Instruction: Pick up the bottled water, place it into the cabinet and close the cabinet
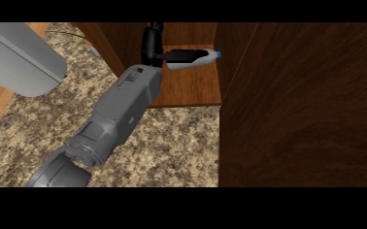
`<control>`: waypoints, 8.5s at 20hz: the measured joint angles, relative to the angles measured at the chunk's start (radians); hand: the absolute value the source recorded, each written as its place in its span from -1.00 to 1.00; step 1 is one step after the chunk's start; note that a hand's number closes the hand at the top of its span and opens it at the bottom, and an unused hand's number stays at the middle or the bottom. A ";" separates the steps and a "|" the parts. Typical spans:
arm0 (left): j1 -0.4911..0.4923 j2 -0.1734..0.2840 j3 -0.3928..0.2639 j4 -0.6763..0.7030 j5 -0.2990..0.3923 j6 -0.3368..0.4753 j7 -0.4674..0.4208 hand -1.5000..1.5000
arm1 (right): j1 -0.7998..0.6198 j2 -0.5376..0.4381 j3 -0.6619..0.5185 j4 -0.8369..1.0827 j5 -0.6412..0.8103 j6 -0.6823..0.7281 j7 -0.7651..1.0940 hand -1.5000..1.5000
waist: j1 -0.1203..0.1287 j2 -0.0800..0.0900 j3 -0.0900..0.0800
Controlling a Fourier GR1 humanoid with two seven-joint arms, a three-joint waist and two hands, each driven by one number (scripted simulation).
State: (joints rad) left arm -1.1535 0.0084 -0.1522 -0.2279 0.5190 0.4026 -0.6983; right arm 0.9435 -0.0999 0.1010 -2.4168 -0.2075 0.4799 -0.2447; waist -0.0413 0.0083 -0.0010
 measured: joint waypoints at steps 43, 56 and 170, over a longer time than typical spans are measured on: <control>1.115 0.322 -0.393 -1.447 0.110 -0.116 0.192 -1.00 | 0.052 -0.216 0.199 -0.078 0.181 0.161 -0.052 1.00 | 0.047 -0.021 -0.001; 1.360 0.478 -0.235 -1.628 0.270 -0.234 0.182 -1.00 | -0.003 -0.294 0.423 -0.086 0.216 0.196 0.015 1.00 | 0.058 -0.027 -0.009; 1.533 0.758 0.103 -1.545 0.516 -0.732 0.178 -1.00 | -1.891 0.101 0.258 1.178 -0.060 -0.593 0.724 -1.00 | 0.216 0.005 -0.002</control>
State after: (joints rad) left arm 0.3796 0.7664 -0.0491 -1.7729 1.0351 -0.3295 -0.5203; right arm -0.9478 0.0008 0.3591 -1.2388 -0.2676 -0.1133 0.4792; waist 0.1743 0.0133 -0.0030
